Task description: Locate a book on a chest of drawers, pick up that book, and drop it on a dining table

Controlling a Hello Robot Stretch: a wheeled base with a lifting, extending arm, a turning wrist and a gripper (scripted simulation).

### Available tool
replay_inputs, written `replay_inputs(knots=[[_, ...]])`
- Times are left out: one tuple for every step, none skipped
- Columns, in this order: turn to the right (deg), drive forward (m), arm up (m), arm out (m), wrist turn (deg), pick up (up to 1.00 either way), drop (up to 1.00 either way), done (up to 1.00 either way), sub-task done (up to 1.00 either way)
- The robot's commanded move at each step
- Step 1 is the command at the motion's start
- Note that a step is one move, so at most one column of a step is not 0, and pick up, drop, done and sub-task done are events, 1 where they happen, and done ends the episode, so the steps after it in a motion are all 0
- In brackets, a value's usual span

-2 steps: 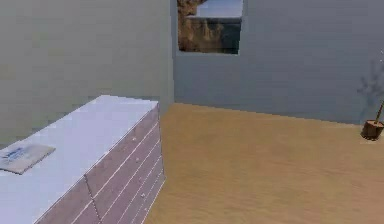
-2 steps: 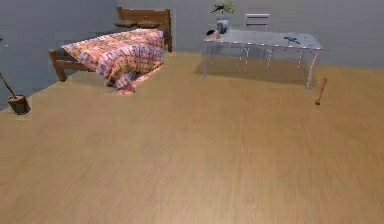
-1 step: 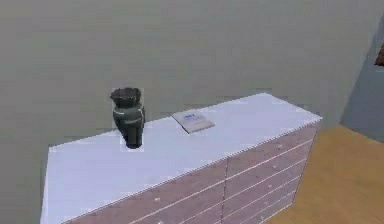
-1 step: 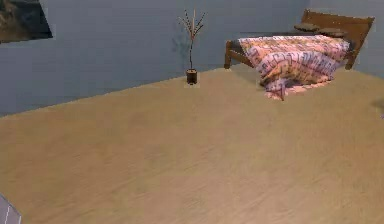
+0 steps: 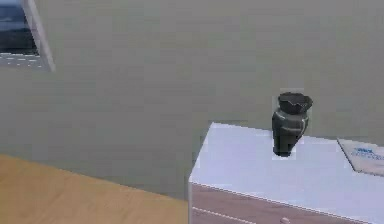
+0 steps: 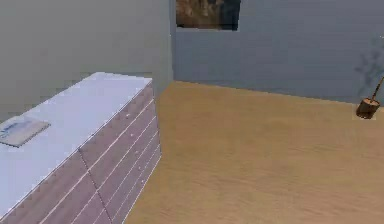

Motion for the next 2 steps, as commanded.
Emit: replay_inputs(knots=[[-39.0, 0.0, 0.0, 0.0, 0.0, 0.0, 0.0, 0.0, 0.0], [45.0, 0.0, 0.0, 0.0, 0.0, 0.0, 0.0, 0.0, 0.0]])
